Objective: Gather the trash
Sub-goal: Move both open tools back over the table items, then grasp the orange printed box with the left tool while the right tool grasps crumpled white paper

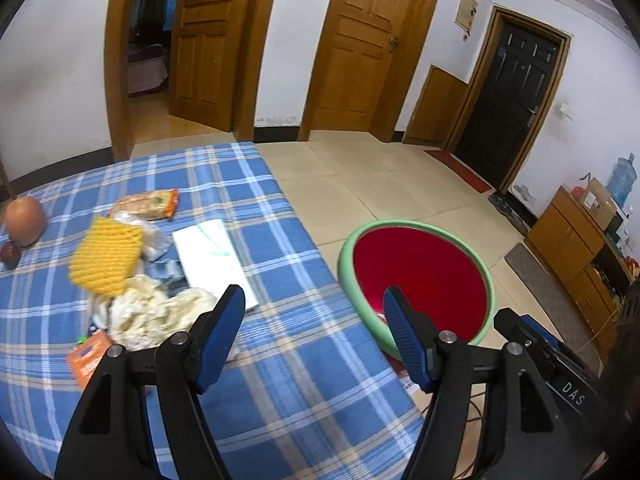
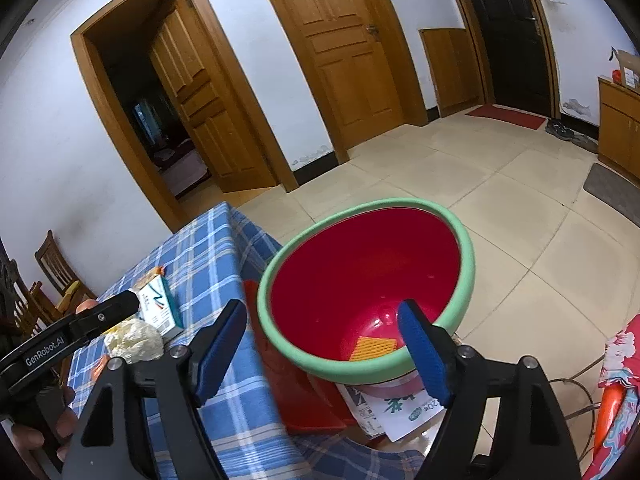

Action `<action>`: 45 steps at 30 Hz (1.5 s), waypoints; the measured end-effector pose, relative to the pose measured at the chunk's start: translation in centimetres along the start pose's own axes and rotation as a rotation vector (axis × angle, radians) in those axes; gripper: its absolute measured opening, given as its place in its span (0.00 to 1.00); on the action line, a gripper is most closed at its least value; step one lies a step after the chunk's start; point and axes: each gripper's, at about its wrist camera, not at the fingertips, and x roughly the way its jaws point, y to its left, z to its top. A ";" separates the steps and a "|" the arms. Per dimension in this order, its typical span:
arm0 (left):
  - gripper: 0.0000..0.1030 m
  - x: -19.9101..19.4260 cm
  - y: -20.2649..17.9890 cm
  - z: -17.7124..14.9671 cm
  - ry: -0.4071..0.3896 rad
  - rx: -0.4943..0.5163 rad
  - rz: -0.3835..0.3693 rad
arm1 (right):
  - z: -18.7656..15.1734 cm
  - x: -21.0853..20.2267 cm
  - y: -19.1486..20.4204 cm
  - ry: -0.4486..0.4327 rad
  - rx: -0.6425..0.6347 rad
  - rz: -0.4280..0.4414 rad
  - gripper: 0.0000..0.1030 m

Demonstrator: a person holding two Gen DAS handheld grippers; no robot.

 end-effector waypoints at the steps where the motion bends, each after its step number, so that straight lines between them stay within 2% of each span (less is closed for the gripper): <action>1: 0.69 -0.3 0.3 -0.1 -0.003 -0.003 0.005 | -0.1 -0.1 0.2 0.000 -0.004 0.004 0.78; 13: 0.69 -3.8 3.6 -1.3 -0.039 -0.056 0.074 | -0.8 -0.5 3.2 0.017 -0.054 0.055 0.80; 24: 0.69 -5.4 7.6 -3.1 -0.036 -0.112 0.157 | -2.0 0.0 5.5 0.053 -0.096 0.098 0.81; 33: 0.69 -4.9 10.2 -4.4 -0.004 -0.147 0.210 | -2.6 0.7 6.6 0.077 -0.115 0.110 0.84; 45: 0.69 -1.9 11.7 -5.7 0.063 -0.156 0.261 | -3.4 1.5 7.0 0.106 -0.125 0.109 0.85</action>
